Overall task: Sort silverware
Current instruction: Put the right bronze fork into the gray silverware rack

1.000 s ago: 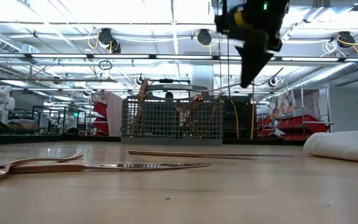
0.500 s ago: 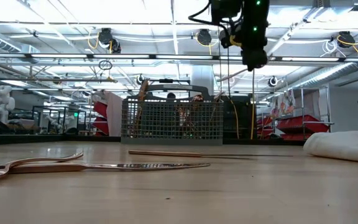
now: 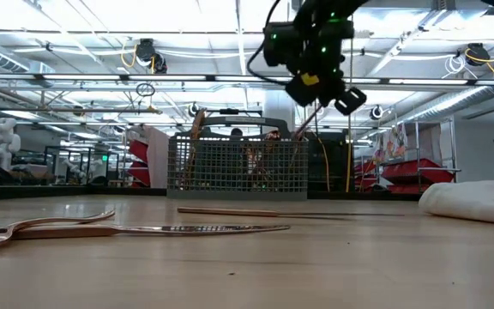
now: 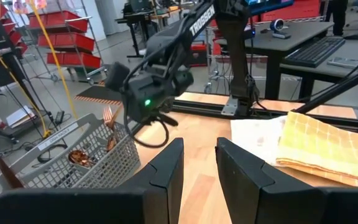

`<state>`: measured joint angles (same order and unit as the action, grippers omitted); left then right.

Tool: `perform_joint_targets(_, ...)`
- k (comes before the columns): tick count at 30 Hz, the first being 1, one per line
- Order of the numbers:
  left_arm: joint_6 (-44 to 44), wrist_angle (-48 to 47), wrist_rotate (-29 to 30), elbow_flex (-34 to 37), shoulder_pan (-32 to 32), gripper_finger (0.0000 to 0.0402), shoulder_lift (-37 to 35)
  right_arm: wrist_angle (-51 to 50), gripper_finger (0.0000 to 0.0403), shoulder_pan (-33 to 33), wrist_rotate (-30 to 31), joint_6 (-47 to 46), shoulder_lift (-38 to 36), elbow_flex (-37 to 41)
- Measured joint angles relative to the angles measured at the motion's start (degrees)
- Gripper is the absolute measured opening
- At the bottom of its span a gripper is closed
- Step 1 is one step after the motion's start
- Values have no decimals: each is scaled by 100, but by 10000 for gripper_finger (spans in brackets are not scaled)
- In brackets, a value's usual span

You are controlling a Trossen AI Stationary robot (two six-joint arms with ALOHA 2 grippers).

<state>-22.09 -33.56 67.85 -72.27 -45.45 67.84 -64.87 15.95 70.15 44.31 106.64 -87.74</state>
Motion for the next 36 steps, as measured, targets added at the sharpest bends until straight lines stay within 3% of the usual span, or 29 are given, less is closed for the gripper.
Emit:
perform_joint_targets(16,-7,-1,16,0,0,102,0,77,5,130,-465,907,228,-7)
perform_joint_targets(24,-4,-1,14,0,0,102,1,71,64,135,-675,1008,228,-7)
perform_joint_targets(30,-4,2,14,0,0,102,1,81,114,130,-726,639,228,-5)
perform_joint_targets(36,-13,6,47,0,0,102,1,98,133,117,-700,15,51,-1)
